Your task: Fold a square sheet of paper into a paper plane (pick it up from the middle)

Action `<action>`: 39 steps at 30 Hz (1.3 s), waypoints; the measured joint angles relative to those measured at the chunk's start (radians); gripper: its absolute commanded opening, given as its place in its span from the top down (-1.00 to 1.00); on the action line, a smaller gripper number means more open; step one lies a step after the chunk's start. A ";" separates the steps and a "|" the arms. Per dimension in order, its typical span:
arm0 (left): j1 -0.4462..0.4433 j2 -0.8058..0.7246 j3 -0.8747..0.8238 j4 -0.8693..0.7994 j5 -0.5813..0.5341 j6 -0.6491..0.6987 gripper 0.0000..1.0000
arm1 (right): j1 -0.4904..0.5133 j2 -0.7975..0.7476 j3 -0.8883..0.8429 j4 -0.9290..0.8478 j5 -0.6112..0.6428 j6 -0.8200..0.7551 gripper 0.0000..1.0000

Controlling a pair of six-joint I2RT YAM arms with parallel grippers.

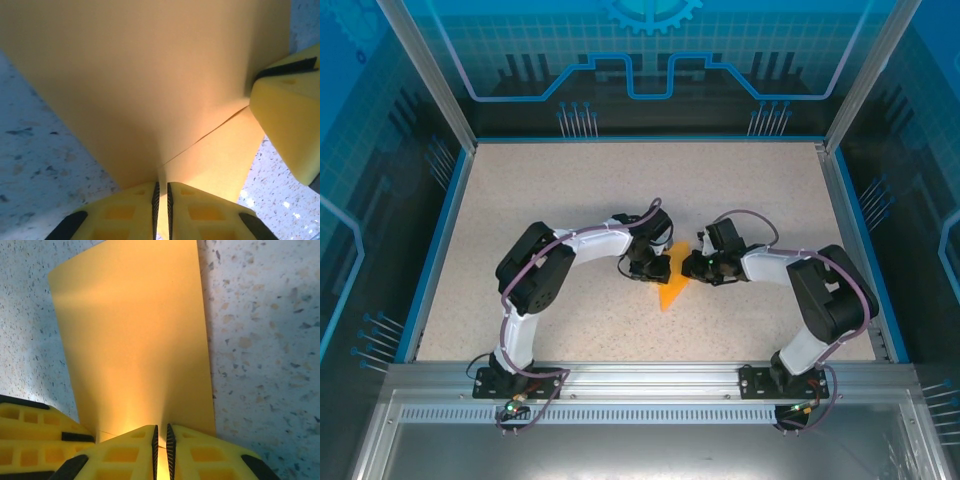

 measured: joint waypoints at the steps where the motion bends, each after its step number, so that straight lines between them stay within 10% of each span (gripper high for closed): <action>1: 0.000 -0.003 0.002 -0.007 -0.007 0.000 0.63 | 0.000 -0.003 -0.003 0.000 0.000 0.000 0.67; 19: -0.189 -0.299 -0.089 -0.006 -0.235 0.014 0.23 | 0.000 -0.074 -0.089 0.025 -0.054 0.196 0.63; 39: -0.320 -0.148 -0.196 0.170 -0.436 0.105 0.20 | -0.169 -0.292 -0.115 -0.079 -0.134 0.199 0.36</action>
